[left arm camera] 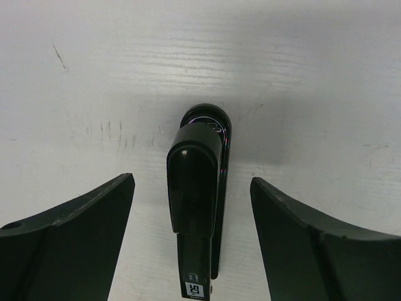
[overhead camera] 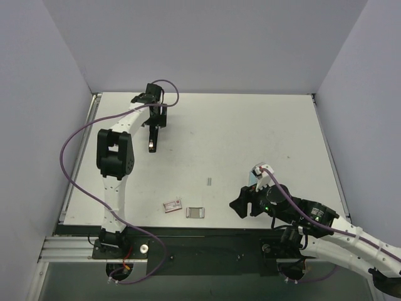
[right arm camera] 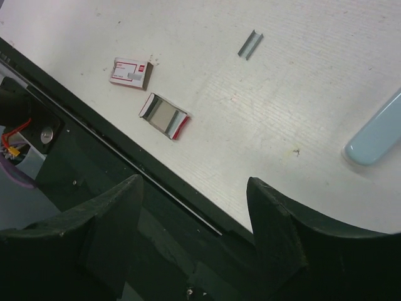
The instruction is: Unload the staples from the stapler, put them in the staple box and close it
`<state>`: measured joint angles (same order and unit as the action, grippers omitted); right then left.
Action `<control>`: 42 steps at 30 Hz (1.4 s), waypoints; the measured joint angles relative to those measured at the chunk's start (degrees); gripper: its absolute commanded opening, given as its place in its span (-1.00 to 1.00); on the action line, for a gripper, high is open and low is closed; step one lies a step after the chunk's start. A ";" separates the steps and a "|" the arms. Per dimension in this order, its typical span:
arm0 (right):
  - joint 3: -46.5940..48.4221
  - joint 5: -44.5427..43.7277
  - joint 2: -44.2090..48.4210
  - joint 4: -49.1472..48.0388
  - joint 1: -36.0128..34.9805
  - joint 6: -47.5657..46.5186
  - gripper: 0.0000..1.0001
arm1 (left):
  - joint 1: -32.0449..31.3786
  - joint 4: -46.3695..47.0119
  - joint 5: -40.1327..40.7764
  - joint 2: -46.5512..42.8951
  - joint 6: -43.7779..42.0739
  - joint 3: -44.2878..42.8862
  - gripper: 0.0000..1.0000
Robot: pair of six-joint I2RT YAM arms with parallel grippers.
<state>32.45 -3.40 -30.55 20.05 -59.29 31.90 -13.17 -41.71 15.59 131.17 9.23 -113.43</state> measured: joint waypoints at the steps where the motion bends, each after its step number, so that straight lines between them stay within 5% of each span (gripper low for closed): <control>1: 0.24 -0.48 -0.35 0.35 0.00 0.00 0.27 | 0.04 0.00 0.00 -0.02 0.11 0.00 0.73; 7: 3.98 -4.33 -4.57 2.19 0.02 0.00 0.38 | -0.04 -0.98 -1.03 -2.78 1.36 0.98 0.75; 12: 7.30 -10.38 -7.52 3.80 0.83 0.02 0.46 | -2.34 1.16 -2.45 -15.41 3.06 10.29 0.75; 19: 9.73 -17.09 -11.91 6.64 7.45 0.96 0.50 | -14.62 7.61 -2.80 -31.82 6.47 23.17 0.75; 30: 9.84 -14.93 -19.54 7.04 26.34 0.74 0.51 | -32.65 12.74 0.85 -42.86 11.76 42.23 0.75; 42: 8.98 -10.58 -34.01 -2.03 30.49 3.17 0.44 | -43.32 15.98 4.28 -55.17 18.51 56.28 0.75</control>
<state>41.43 -13.98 -64.55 18.02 -28.80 35.07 -56.49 -25.74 19.88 76.01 27.75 -57.14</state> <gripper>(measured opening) 0.729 0.873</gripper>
